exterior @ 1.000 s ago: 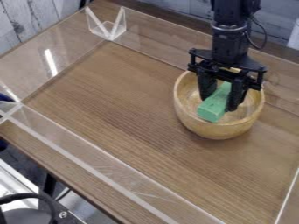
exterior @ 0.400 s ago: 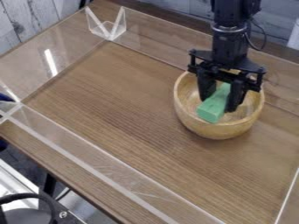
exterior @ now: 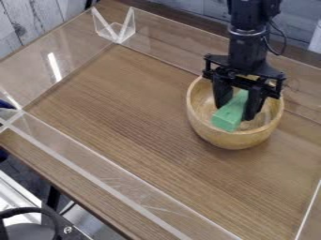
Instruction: Put the green block in the brown bowl
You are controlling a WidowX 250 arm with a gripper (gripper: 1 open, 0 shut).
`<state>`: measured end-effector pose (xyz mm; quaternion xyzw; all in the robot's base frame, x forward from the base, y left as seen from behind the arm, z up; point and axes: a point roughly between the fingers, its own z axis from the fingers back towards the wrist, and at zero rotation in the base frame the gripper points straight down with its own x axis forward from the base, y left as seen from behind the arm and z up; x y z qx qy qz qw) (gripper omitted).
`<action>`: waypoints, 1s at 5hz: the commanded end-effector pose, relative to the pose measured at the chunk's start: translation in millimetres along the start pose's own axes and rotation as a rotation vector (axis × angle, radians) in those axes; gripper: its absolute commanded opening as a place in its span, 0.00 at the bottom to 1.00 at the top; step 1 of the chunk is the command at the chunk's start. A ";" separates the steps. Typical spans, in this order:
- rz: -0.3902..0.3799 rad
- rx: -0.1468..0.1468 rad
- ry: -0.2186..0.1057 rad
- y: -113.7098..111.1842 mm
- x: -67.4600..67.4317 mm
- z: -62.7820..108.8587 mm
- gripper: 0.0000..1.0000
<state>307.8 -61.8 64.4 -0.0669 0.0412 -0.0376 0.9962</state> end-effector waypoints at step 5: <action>0.002 0.006 -0.036 2.8 12.8 9.4 0.00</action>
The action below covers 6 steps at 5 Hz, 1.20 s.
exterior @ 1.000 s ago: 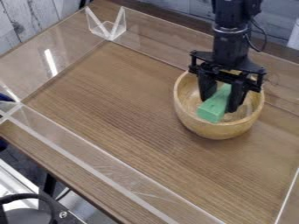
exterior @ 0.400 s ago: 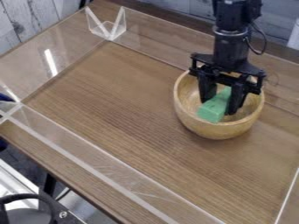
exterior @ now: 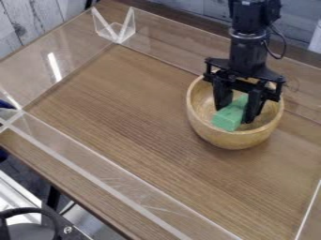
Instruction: Put the green block in the brown bowl
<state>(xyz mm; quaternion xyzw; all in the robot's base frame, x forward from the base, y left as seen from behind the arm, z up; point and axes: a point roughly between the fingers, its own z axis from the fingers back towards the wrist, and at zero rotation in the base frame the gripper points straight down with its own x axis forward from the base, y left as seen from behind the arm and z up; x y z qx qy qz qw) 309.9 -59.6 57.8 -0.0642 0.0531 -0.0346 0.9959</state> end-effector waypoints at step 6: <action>0.011 0.001 -0.034 5.3 11.4 13.8 0.00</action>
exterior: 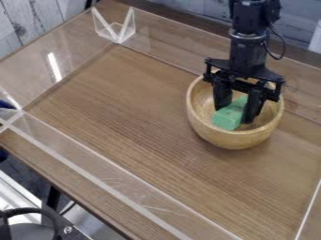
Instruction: Put the green block in the brown bowl
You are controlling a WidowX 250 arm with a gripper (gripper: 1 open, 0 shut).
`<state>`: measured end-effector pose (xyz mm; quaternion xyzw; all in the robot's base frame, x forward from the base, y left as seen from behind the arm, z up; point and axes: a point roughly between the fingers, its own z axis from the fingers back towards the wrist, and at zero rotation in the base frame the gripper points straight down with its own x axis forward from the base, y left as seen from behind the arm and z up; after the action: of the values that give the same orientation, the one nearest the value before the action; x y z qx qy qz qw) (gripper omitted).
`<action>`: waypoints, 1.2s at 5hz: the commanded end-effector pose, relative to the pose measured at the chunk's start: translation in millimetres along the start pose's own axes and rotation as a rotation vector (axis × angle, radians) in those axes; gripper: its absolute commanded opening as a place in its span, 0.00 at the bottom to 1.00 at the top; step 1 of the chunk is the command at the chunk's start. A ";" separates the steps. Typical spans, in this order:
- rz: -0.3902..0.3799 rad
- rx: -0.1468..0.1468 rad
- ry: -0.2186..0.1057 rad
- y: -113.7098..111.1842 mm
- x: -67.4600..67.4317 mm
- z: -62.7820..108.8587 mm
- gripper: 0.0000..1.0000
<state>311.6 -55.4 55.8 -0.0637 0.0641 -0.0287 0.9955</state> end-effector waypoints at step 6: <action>0.009 -0.014 -0.178 8.6 -6.8 80.4 1.00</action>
<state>307.4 -37.5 114.7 -0.0718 0.0121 -0.0148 0.9972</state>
